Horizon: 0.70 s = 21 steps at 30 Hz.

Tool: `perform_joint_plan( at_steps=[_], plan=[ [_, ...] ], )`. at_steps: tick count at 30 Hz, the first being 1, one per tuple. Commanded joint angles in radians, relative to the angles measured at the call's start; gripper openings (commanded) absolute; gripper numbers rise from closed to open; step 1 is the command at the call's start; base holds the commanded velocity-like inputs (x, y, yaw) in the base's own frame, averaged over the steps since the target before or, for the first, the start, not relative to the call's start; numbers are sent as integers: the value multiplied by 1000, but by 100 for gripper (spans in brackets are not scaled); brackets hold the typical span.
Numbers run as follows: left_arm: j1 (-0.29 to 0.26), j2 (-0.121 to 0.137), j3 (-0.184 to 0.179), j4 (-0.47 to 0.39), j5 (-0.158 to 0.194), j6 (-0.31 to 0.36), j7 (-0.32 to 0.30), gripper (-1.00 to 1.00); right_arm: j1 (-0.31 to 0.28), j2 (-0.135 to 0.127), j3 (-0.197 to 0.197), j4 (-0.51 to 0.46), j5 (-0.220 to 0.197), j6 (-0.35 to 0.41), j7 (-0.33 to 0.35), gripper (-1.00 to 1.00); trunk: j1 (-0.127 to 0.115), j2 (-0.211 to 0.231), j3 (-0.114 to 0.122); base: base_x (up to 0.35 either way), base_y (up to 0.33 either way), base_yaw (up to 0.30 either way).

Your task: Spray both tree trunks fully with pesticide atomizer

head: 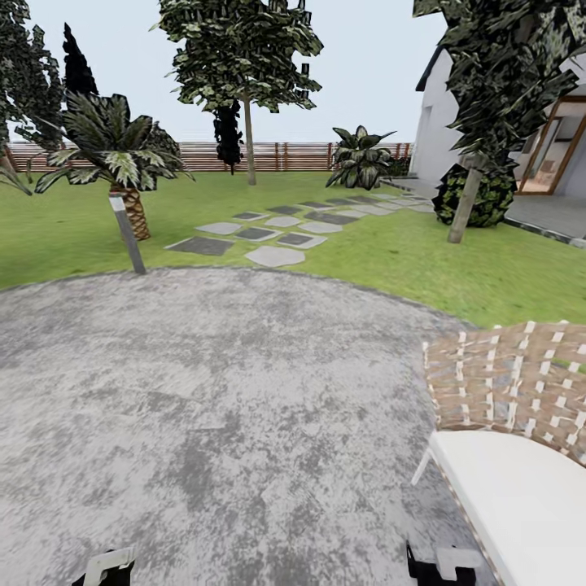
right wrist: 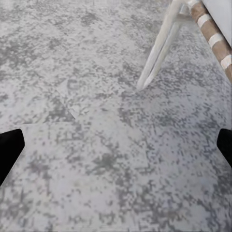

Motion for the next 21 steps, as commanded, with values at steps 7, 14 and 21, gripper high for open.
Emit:
perform_joint_plan(
  at_steps=[7,14,21],
  plan=[
    [-1,-1,9,0,-8,-3,-6,-100,-1,0,1,1,2,-3,-4,100,0,0,-1,340,0,51],
    [-1,-1,9,0,-8,-3,-6,-100,-1,0,1,1,2,-3,-4,100,0,0,-1,340,0,153],
    [-1,-1,9,0,-7,-3,-6,-100,-1,0,1,1,2,-3,-4,100,0,0,-1,340,0,8]
  ],
)
